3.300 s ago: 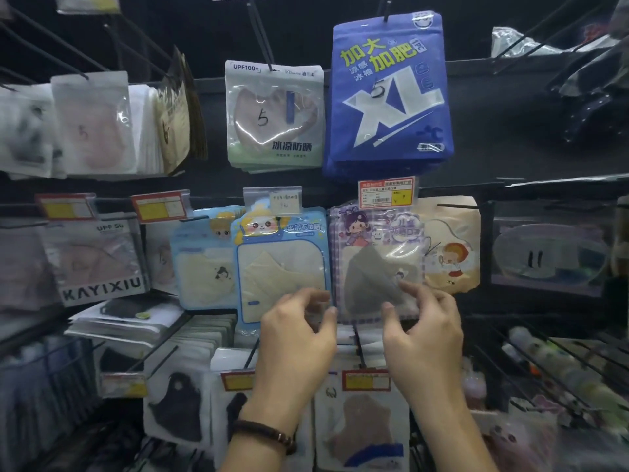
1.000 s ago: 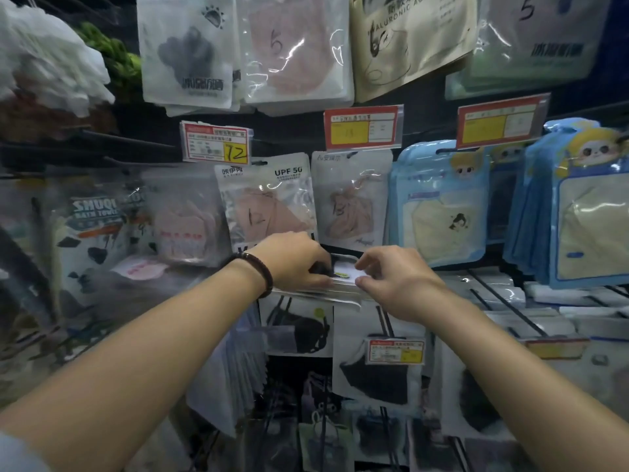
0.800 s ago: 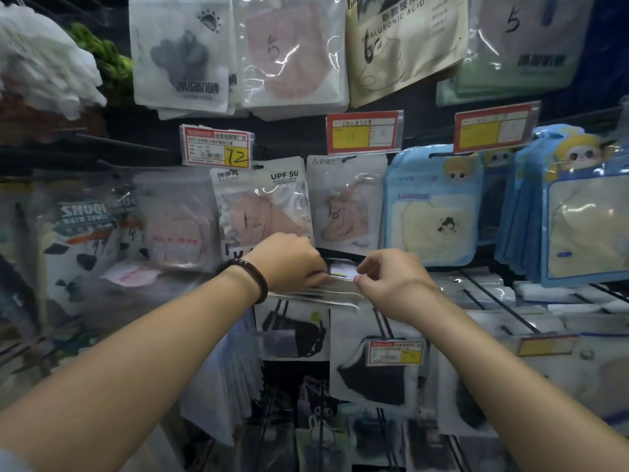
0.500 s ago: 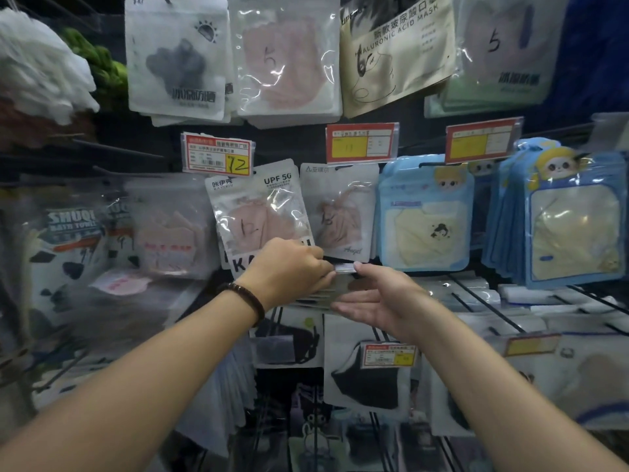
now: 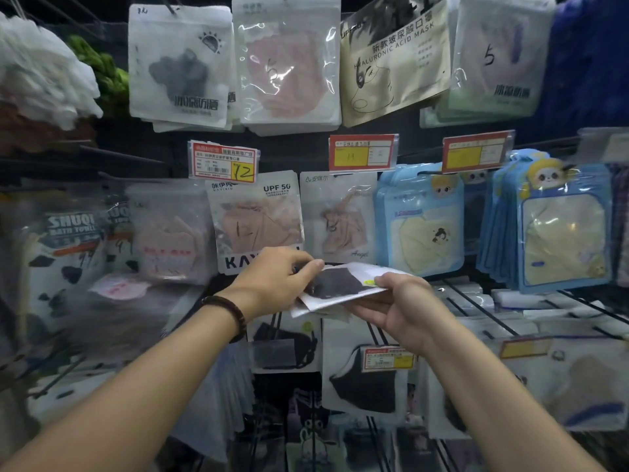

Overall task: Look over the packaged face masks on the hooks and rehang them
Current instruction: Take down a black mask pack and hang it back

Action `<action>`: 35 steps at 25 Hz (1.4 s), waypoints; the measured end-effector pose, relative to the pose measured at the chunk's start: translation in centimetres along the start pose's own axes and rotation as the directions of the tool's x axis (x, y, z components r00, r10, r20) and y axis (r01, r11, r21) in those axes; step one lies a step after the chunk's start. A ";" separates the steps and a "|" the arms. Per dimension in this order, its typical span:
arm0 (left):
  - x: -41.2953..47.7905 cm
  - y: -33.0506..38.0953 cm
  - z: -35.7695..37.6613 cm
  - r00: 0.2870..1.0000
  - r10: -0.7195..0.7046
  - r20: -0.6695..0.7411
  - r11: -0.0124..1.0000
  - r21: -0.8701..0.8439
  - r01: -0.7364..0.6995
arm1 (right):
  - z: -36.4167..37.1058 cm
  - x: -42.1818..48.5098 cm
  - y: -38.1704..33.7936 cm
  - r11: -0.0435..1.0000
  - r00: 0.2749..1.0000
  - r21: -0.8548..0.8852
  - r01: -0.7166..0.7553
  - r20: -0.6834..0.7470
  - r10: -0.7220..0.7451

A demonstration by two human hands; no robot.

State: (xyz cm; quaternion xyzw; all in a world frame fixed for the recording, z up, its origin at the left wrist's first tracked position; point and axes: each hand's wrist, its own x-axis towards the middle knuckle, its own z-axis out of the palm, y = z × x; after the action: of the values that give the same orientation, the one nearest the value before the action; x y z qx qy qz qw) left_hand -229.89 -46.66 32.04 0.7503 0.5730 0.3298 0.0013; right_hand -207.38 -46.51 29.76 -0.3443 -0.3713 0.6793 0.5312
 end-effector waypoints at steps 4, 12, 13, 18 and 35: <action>0.4 0.1 -0.4 0.986 -0.146 0.080 0.979 -0.132 0.156 | -1.6 -2.0 -1.3 0.997 0.997 -0.074 0.009 0.077 -0.004; -1.8 0.7 -1.7 0.945 -0.323 -0.055 0.741 -0.636 0.217 | -2.4 -2.6 -1.1 0.947 0.980 -0.270 0.175 0.136 -0.143; -2.6 0.7 -1.6 0.937 -0.341 -0.082 0.708 -0.677 0.199 | -2.0 -2.7 -0.7 0.938 0.976 -0.275 0.211 0.108 -0.188; -8.2 1.2 -0.9 0.848 -0.458 -0.267 0.559 -0.828 0.041 | 0.1 -3.4 2.7 0.862 0.914 -0.316 0.396 0.049 -0.402; -18.8 1.1 4.0 0.612 -0.705 -0.360 0.447 -0.894 -0.011 | 0.7 -5.8 10.4 0.819 0.885 -0.335 0.466 0.195 -0.424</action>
State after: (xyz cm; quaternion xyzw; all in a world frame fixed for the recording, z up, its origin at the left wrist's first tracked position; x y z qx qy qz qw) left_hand -229.30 -61.74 20.05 0.3167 0.4518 0.8058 0.2154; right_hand -211.66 -53.90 21.52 -0.3038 -0.5922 0.4716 0.5784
